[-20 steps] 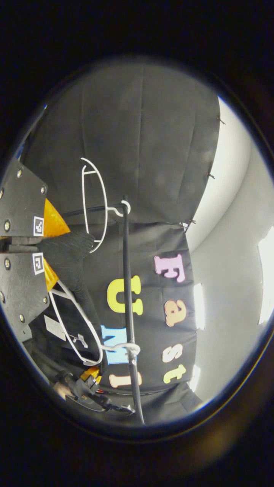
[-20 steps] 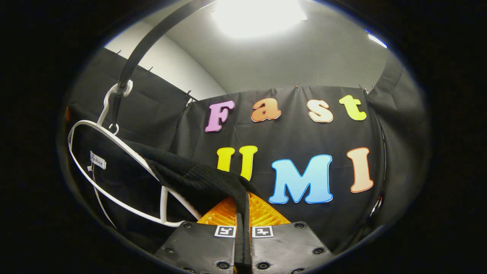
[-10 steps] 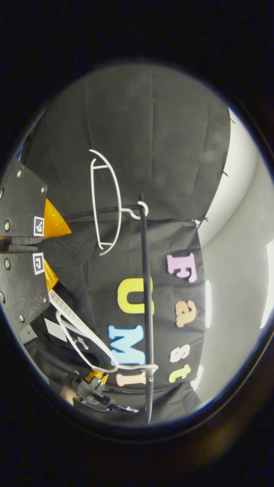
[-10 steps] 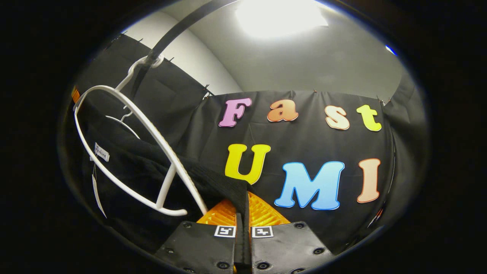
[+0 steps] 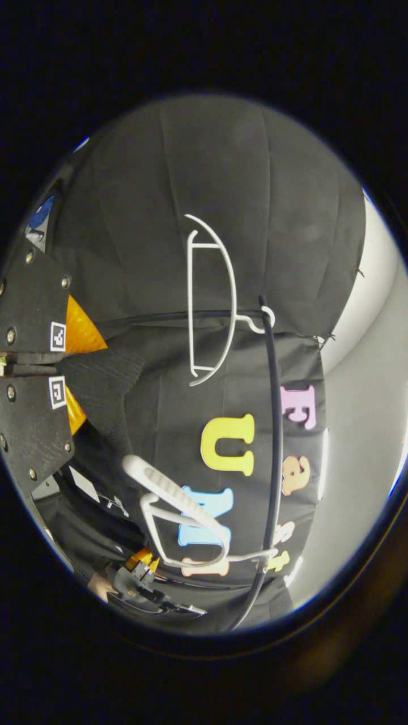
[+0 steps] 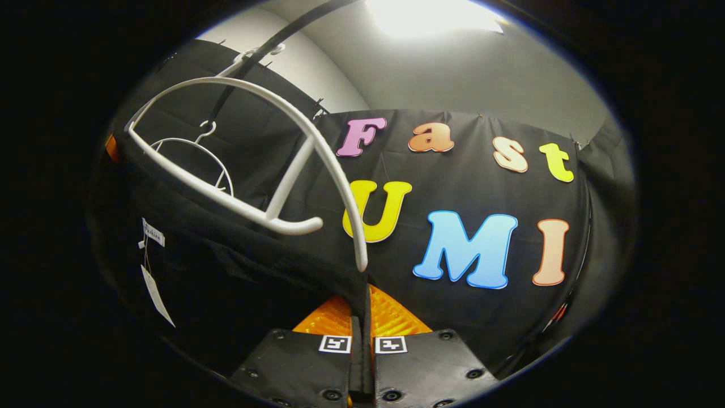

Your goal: Grasp the clothes on the hanger with both hands and then place them into the laundry hamper below.

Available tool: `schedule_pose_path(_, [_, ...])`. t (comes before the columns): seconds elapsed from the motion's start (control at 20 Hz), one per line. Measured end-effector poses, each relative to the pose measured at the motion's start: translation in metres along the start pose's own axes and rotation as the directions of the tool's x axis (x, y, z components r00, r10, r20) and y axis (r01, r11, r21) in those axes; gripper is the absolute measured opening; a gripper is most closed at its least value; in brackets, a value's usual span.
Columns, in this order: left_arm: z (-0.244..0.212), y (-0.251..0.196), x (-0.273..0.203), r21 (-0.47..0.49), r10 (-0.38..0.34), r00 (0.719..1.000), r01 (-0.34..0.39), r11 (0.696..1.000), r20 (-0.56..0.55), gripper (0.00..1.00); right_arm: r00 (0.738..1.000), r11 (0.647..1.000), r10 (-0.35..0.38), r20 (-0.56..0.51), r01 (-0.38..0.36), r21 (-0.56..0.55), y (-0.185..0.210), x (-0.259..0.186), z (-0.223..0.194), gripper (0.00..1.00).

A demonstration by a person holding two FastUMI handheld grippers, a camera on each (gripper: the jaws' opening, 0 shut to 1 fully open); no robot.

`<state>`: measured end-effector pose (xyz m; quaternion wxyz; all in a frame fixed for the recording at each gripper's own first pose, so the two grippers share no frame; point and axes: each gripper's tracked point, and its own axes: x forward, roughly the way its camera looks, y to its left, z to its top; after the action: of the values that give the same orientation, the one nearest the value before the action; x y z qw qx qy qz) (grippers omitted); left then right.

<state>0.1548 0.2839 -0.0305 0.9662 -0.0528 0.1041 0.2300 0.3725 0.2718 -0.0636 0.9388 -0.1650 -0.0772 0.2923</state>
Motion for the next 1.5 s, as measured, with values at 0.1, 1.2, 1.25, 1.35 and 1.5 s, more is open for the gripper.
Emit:
schedule_pose_path(0.1, [-0.018,0.003,-0.011,-0.044,0.009,1.000,-0.010,0.999,-0.018,0.03,1.000,1.000,0.008,-0.022,-0.008,0.012,0.005,-0.011,-0.008,0.01])
schedule_pose_path(1.2, [-0.168,-0.010,-0.135,-0.117,0.069,0.972,-0.097,0.988,-0.226,0.01,0.936,0.970,0.110,-0.333,-0.029,0.240,0.045,-0.193,-0.081,0.01])
schedule_pose_path(1.25, [-0.170,-0.016,-0.133,-0.141,0.044,0.973,-0.078,0.987,-0.228,0.01,0.934,0.972,0.090,-0.345,-0.007,0.234,0.040,-0.200,-0.080,0.01])
schedule_pose_path(1.35, [-0.175,-0.027,-0.123,-0.171,-0.016,0.972,-0.026,0.985,-0.236,0.01,0.929,0.972,0.046,-0.366,0.042,0.229,0.034,-0.215,-0.077,0.01])
schedule_pose_path(1.5, [-0.187,-0.046,-0.108,-0.122,-0.111,0.959,0.082,0.989,-0.260,0.01,0.904,0.971,-0.009,-0.428,0.111,0.214,0.038,-0.239,-0.082,0.01])
